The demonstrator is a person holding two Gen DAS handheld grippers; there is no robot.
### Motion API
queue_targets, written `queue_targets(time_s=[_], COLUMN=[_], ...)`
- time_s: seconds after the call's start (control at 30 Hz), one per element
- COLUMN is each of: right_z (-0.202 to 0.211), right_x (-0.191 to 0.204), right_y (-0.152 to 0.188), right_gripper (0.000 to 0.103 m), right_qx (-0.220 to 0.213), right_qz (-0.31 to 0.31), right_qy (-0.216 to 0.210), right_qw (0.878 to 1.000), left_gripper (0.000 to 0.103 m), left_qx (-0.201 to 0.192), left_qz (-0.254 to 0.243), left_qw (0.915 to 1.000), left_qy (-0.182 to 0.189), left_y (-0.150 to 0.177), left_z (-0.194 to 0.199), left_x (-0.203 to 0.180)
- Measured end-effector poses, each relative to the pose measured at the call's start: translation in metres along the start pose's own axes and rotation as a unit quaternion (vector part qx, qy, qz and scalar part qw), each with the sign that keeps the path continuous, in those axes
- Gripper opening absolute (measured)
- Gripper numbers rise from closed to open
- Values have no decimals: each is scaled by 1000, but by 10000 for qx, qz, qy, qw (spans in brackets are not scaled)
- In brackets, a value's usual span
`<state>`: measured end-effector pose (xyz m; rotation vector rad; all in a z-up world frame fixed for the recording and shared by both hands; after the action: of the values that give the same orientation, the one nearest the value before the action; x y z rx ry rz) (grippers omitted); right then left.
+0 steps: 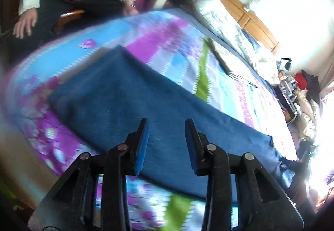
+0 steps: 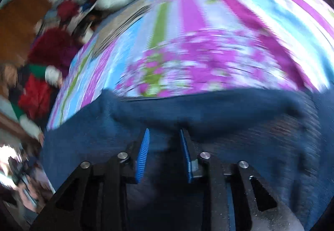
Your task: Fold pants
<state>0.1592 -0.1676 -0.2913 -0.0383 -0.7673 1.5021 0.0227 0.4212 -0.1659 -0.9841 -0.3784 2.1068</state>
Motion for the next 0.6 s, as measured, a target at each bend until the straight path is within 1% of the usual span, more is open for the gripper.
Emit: queue_targets(time_s=[0.07,0.1,0.13,0.2,0.23,0.27,0.3,0.33,0.4,0.43,0.47,0.5,0.53,0.57,0.6], right_z=[26,35,46,56,62,65,74,82,94,96,93,86,78,69,70], right_x=[-48,-62,-78,-87,-87,-79,-75,-64,-55,-56,-66,-80,-92,-101,-112], right_y=[10,16,25,34,37,36,29,19,5,-1,-6,-5,-1,5,12], right_gripper=[16,14,7,8,14,19,29,37,40,43,43,40,21,10,0], right_qx=[-203,-264,-330,-290,-240,-256,-358,-553,-800,-877,-859,-726,-559,-526,-550], right_qz=[-580,-748,-951,-1009,-952,-922,-855,-693,-389,-287,-260,-262,-264,-453,-756], right_qy=[157,187,145,132,260,246,164,33,5,82,275,528,652,447,256], right_qw=[9980,9967,9948,9944,9948,9951,9956,9961,9960,9957,9956,9956,9960,9966,9953], left_gripper=[36,36,36,36,36,36,36,37,37,38,38,38,38,38,38], left_qx=[18,36,70,110,125,134,131,125,132,140,148,160,164,163,160], left_qz=[15,-4,-50,-167,-232,-295,-356,-419,-495,-535,-572,-618,-642,-658,-667], left_qw=[9999,9999,9998,9996,9994,9992,9989,9985,9981,9979,9977,9974,9972,9971,9970], left_qy=[127,151,174,203,227,253,283,315,343,347,345,344,338,343,359], left_y=[1,3,4,8,10,12,13,14,16,18,19,21,22,23,25], left_z=[-3,-4,-6,-8,-8,-7,-5,-3,-2,-2,-2,-2,-2,-2,-1], left_x=[-18,-24,-32,-48,-56,-64,-72,-80,-91,-97,-101,-106,-110,-112,-115])
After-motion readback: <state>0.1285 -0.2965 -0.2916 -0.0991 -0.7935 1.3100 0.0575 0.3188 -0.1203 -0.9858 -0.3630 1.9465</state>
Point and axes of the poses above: each gripper's, at about its wrist camera, not at the fingertips, and z roughly against the way its jaws point, x to its left, y to its underside, the point moved 10 cm from there along -z, roughly the way its jaws point, and after that the axes turned 8 degrees about z, right-handed, at the moved point
